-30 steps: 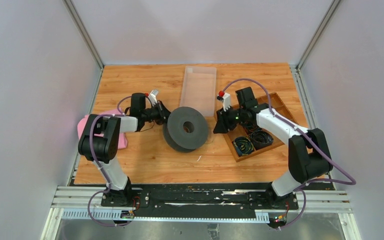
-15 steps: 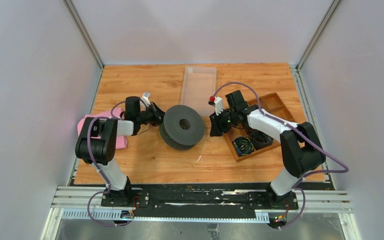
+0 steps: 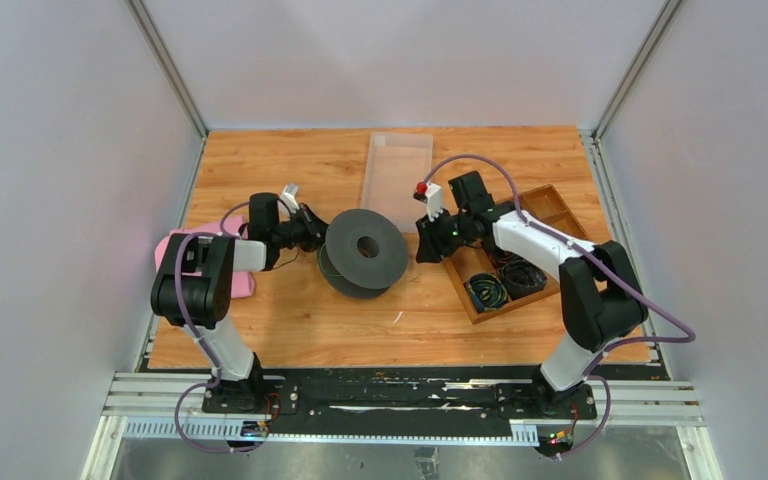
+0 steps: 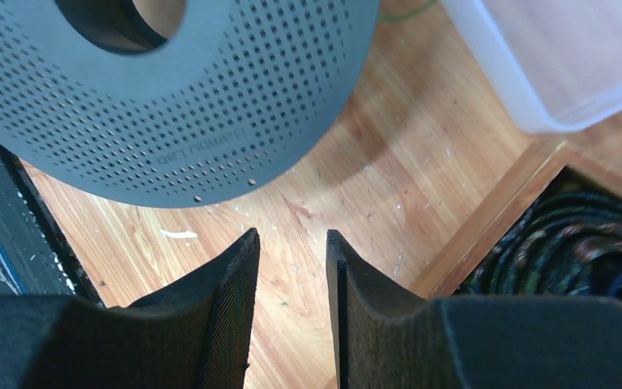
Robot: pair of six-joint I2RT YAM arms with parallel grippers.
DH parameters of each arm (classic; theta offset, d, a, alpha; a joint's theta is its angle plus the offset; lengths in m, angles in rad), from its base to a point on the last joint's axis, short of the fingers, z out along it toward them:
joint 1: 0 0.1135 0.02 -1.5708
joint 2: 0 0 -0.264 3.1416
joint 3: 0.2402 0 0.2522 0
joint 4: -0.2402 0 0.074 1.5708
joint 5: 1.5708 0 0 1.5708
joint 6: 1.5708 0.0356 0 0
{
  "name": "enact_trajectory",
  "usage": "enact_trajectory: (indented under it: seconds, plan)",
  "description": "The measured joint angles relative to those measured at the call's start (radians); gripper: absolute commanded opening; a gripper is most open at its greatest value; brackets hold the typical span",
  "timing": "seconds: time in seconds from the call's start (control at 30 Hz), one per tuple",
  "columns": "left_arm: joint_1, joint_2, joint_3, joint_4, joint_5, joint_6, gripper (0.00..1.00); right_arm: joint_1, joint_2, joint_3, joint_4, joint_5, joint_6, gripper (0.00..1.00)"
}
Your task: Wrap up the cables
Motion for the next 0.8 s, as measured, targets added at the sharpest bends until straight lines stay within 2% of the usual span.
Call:
enact_trajectory:
  seconds: [0.27, 0.4, 0.6, 0.8]
  plan:
    - [-0.018, 0.0, 0.026, -0.003, 0.017, 0.037, 0.0, 0.006, -0.006, 0.203, -0.042, -0.054, -0.031, 0.38]
    - [-0.055, -0.012, 0.061, -0.01, 0.032, 0.074, 0.0, 0.028, -0.011, 0.252, -0.043, -0.055, -0.031, 0.38]
    - [-0.072, -0.097, 0.137, -0.03, 0.092, 0.138, 0.0, 0.022, -0.038, 0.278, -0.058, -0.028, -0.031, 0.38]
    - [-0.048, -0.164, 0.256, -0.057, 0.224, 0.183, 0.0, -0.055, -0.13, 0.278, -0.063, -0.016, -0.003, 0.37]
